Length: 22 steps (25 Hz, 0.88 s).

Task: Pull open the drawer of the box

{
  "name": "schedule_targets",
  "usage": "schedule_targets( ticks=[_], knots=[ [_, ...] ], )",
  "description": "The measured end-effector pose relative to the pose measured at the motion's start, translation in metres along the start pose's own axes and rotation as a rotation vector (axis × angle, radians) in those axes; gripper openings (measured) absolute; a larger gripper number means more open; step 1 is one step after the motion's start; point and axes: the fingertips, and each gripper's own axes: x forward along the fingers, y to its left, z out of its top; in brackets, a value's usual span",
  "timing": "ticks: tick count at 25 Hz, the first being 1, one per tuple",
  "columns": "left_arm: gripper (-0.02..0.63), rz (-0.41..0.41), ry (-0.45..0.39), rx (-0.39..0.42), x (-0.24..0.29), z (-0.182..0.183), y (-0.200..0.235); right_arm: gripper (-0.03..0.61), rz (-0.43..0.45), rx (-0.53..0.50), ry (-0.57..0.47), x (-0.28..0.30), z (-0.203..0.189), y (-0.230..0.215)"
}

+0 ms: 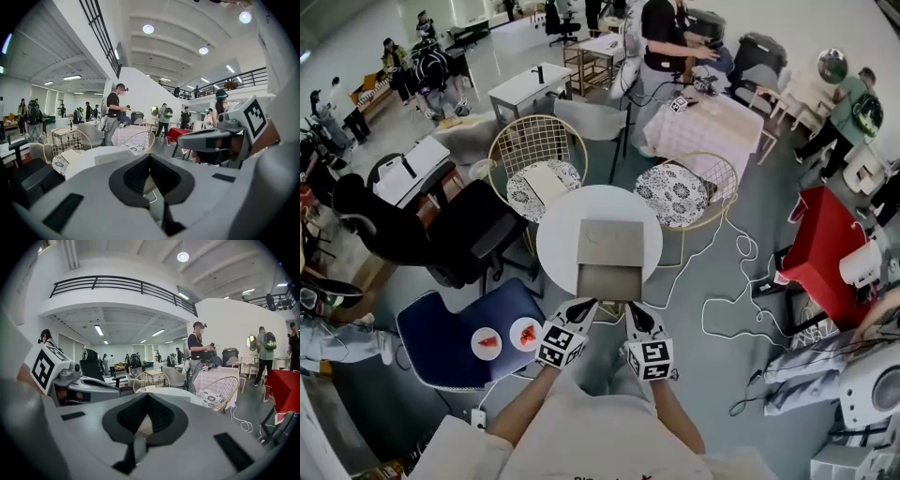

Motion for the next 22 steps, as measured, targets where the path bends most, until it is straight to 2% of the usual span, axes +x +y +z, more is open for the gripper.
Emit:
schedule_targets(
  ticks=[8,22],
  knots=[
    [0.011,-0.010,0.025,-0.012,-0.059,-0.036,-0.029,0.015,-0.024,0.007,0.011,-0.047,-0.023,0.047],
    [0.011,0.007,-0.013,-0.025,-0.098,-0.045,-0.069,0.015,-0.011,0.010,0.035,-0.095,-0.049,0.075]
  ],
)
